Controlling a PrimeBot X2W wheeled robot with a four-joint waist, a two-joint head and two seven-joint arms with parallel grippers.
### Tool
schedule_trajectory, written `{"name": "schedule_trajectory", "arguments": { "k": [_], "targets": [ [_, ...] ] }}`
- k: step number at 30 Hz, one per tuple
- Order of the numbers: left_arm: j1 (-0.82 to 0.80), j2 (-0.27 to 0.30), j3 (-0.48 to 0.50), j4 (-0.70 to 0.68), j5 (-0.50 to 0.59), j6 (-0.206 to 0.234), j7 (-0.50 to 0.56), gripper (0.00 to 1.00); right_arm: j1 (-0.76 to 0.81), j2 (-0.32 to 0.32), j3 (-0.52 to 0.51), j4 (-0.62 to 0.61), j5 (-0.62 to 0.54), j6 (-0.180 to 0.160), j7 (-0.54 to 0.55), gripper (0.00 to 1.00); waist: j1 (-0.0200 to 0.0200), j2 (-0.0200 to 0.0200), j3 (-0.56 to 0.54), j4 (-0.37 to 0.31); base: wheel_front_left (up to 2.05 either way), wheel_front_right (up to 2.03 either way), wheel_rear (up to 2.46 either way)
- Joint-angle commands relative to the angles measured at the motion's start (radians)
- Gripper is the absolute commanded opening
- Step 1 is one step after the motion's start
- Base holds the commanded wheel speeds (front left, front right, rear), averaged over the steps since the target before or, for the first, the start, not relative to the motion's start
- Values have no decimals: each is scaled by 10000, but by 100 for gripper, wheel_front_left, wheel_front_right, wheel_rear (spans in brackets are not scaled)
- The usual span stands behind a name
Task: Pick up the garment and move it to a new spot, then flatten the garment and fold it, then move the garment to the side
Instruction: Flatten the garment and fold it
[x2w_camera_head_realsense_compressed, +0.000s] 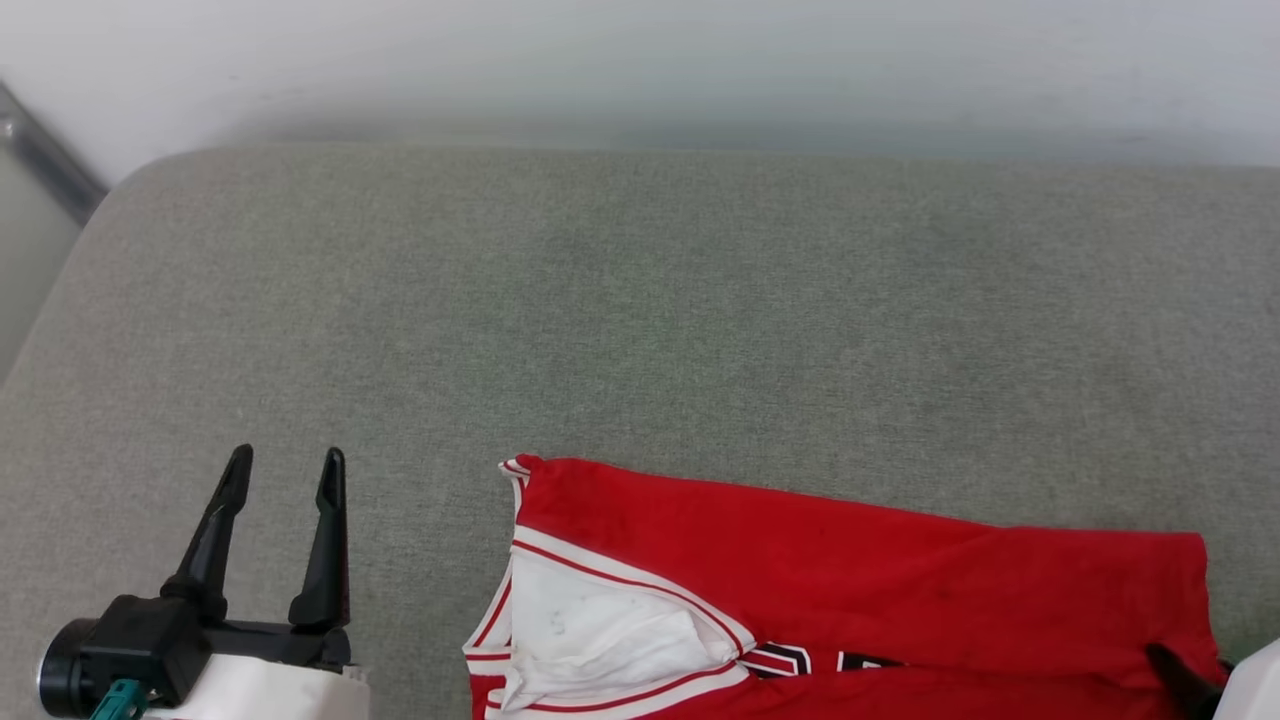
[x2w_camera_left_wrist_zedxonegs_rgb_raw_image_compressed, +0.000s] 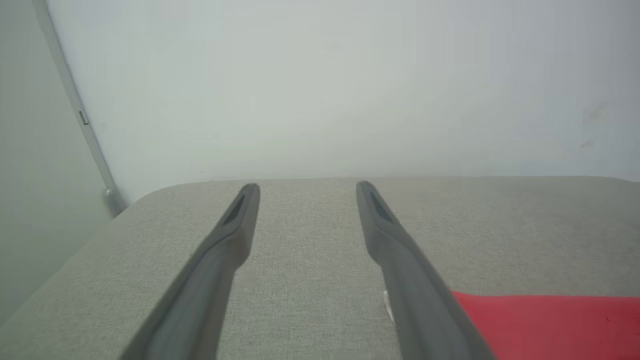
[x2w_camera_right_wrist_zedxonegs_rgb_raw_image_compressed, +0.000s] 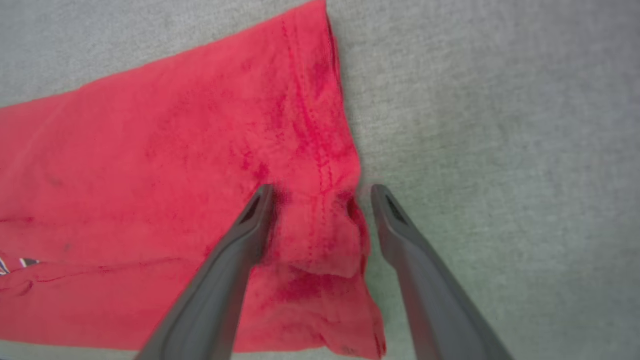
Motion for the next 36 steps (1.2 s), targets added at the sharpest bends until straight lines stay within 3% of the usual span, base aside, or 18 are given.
{"name": "schedule_trajectory", "arguments": {
  "k": [1,2,8,15,20,21,22,23,32,36],
  "targets": [
    [-4,-219,95,5,70,-115,-45,100,33,64,-66,130,1,-4,-82,100,-1,0,108,95,0,0,0],
    [-91,-499,325,10,253,-355,-47,100,56,142,15,469,-47,-4,-133,100,-1,0,206,173,0,0,0],
    [-172,-905,609,86,697,-712,-46,100,93,202,332,1323,91,-8,-336,100,-1,0,357,283,0,0,0],
    [-246,-1152,688,207,989,-866,-47,100,282,540,1680,1421,1238,73,-597,100,-1,0,386,374,0,0,0],
    [-284,-1192,685,293,1025,-886,-47,100,376,383,2248,1455,1630,81,-871,100,-1,0,308,359,0,0,0],
    [-287,-1170,651,293,1013,-888,-47,100,377,327,2358,1493,1615,81,-910,80,-1,0,292,353,0,0,0],
    [-277,-1143,628,296,995,-889,-47,100,372,285,2424,1540,1598,81,-1004,32,-1,0,279,344,0,0,0],
    [-269,-1123,611,303,968,-891,-47,100,346,224,2468,1563,1533,81,-1125,0,-1,0,266,332,0,0,0],
    [-127,-982,555,329,929,-887,-48,100,-76,-560,1968,1886,1170,-16,-2455,0,-1,0,135,167,0,0,0],
    [-88,-921,518,375,988,-888,-48,100,-367,-1162,1060,2293,765,-59,-3000,0,-1,0,13,37,0,0,0]
  ]
}}
